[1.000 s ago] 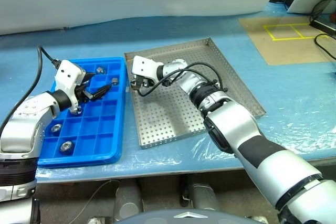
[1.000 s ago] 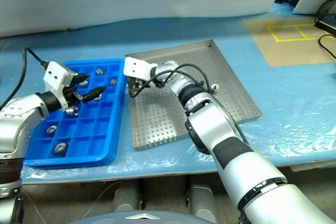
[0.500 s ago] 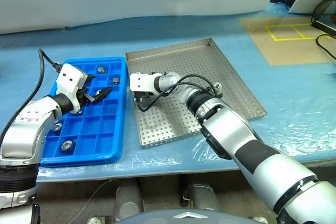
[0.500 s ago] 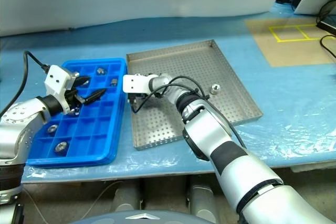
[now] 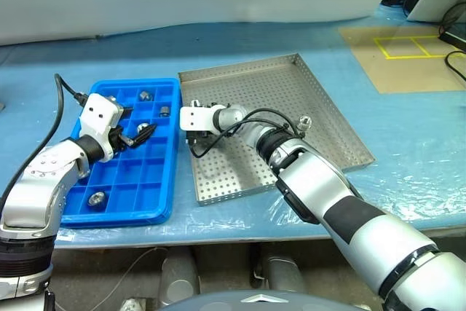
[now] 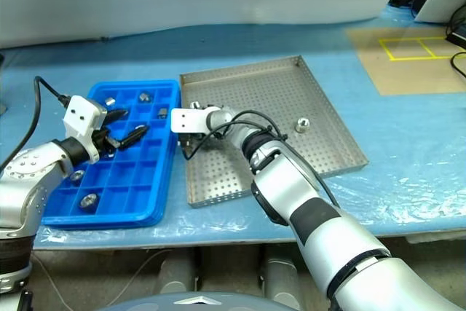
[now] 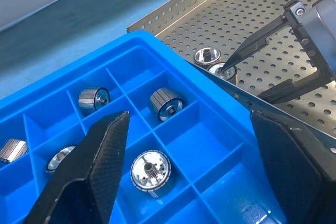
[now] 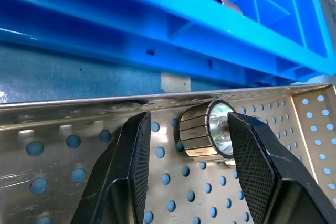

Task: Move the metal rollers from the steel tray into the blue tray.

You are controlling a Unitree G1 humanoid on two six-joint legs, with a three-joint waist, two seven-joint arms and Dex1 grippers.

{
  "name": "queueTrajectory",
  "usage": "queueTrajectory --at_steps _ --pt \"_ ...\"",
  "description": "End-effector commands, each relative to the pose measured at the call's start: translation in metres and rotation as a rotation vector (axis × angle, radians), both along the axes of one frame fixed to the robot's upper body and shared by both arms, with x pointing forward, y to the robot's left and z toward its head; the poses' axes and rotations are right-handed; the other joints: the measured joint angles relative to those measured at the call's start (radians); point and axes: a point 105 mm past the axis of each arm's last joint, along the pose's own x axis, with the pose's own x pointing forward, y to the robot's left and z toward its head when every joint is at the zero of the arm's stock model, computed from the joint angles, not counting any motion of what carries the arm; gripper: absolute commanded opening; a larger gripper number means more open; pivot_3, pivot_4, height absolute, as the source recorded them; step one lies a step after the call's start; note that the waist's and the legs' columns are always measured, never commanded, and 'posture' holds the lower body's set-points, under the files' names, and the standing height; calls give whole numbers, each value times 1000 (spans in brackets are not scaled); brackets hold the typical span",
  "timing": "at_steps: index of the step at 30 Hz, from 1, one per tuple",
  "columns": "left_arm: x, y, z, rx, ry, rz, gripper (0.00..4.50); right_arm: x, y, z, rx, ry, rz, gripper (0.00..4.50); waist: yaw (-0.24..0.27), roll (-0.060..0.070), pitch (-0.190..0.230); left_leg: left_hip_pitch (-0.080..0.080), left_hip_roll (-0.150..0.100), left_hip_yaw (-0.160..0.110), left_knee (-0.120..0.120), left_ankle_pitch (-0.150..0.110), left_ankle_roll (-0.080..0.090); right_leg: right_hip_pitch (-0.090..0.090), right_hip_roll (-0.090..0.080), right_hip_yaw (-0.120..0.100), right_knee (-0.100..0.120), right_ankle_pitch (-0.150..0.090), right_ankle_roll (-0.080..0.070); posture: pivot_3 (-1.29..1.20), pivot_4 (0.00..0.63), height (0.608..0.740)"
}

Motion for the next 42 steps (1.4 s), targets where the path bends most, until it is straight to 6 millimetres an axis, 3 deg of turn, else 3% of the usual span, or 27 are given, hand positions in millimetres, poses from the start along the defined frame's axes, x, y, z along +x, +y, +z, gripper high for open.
queueTrajectory --at_steps 1,4,9,18,28,35,42 --pt "-2 -3 12 10 -47 -4 3876 -1 2 1 3 -2 0 2365 3 0 0 0 0 0 0 0 0 0 0 0 0 0 0 259 150 740" --pt "-1 -4 11 10 -46 -7 3876 -1 0 -2 -1 15 -4 1767 9 0 0 0 0 0 0 0 0 0 0 0 0 0 0 257 150 740" --pt "1 -8 9 11 -43 -13 3876 1 -4 -2 -9 16 -7 37 11 0 0 2 0 0 0 0 0 1 0 0 0 0 0 244 150 740" --pt "7 -8 11 10 -54 -10 3876 1 -7 -4 -23 12 -3 11 10 0 0 2 0 0 0 0 0 1 0 1 2 0 0 231 150 740" --pt "8 -10 11 5 -57 -9 3876 -3 -18 9 -50 65 113 11 11 0 0 2 0 0 0 0 0 1 0 0 1 0 0 203 150 740" --pt "11 -16 6 -15 -49 -20 3876 -19 -48 16 -25 197 287 11 10 0 0 0 0 0 2 0 1 1 0 0 1 0 0 152 150 740" --pt "21 -31 2 -42 -48 -60 3876 -48 -99 22 -96 271 461 11 10 0 0 -3 1 0 8 0 8 1 0 0 2 0 0 83 150 740"
